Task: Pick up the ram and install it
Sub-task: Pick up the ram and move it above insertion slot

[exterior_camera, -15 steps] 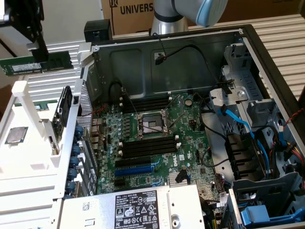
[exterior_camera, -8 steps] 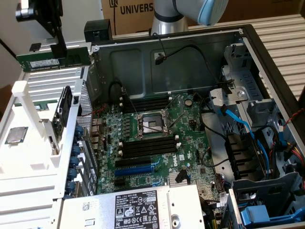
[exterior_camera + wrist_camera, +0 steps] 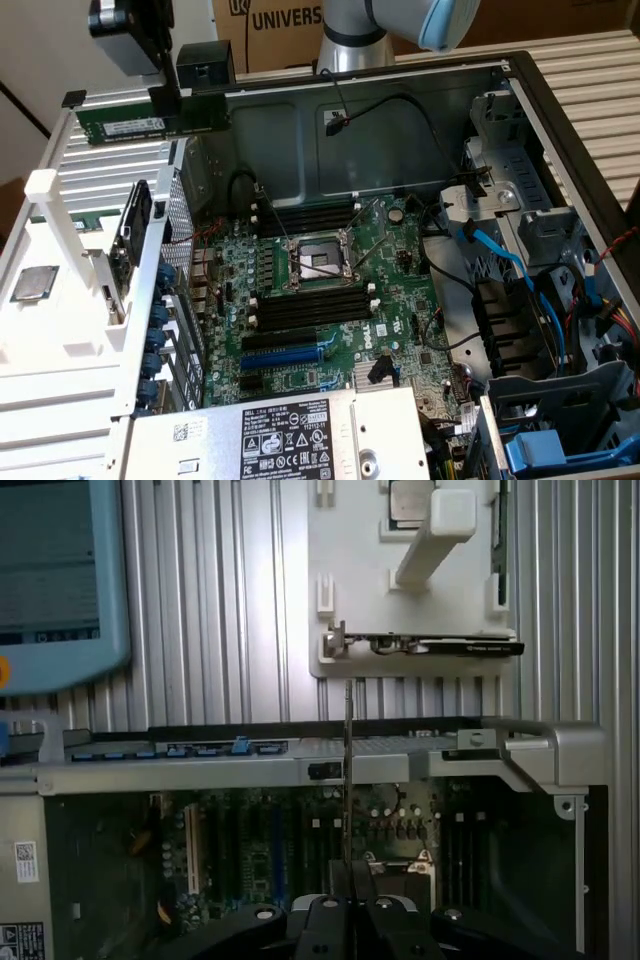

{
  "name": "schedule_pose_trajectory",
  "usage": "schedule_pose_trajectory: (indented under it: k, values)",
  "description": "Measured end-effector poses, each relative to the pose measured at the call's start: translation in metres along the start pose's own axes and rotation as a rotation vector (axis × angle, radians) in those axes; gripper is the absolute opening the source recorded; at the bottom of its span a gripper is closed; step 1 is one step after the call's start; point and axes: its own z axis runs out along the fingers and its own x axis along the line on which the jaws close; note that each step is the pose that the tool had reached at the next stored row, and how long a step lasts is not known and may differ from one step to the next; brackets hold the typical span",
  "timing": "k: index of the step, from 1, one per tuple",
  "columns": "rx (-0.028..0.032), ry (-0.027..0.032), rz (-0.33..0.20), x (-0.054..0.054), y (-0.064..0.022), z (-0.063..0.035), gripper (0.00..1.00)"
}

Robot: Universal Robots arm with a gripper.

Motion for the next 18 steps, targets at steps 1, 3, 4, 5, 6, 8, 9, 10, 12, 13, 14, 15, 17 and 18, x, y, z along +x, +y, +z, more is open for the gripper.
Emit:
schedule_pose_trajectory:
  k: [1,3,4,5,6,8,9,10,12,13,14,15,17,18]
  values:
    - [0.0,0.0,0.0,0.0,-0.0045,0.0001,0.12]
    - [0.0001,-0.0001,0.0,-0.001,-0.0137,0.0005,0.12]
    - [0.0,0.0,0.0,-0.001,-0.0185,0.0006,0.12]
    - [0.0001,0.0,0.0,-0.001,-0.0231,0.0007,0.12]
    - [0.0001,0.0,0.0,-0.002,-0.032,0.001,0.12]
    - [0.0001,-0.0001,0.0,-0.003,-0.0413,0.0014,0.12]
    - [0.0,0.0,0.0,-0.003,-0.0457,0.0016,0.12]
    - [0.0,0.0,0.0,-0.003,-0.0502,0.0019,0.12]
    - [0.0,0.0,0.0,-0.004,-0.0592,0.0033,0.12]
    - [-0.0001,0.0,0.0,-0.005,-0.0637,0.0045,0.12]
    - [-0.0003,0.0,0.0,-0.006,-0.0681,0.006,0.12]
    - [-0.0005,0.0,0.0,-0.007,-0.0728,0.0077,0.12]
    - [-0.0012,0.0001,0.0,-0.008,-0.0815,0.0111,0.12]
    - [-0.0014,0.0001,0.0,-0.009,-0.086,0.0132,0.12]
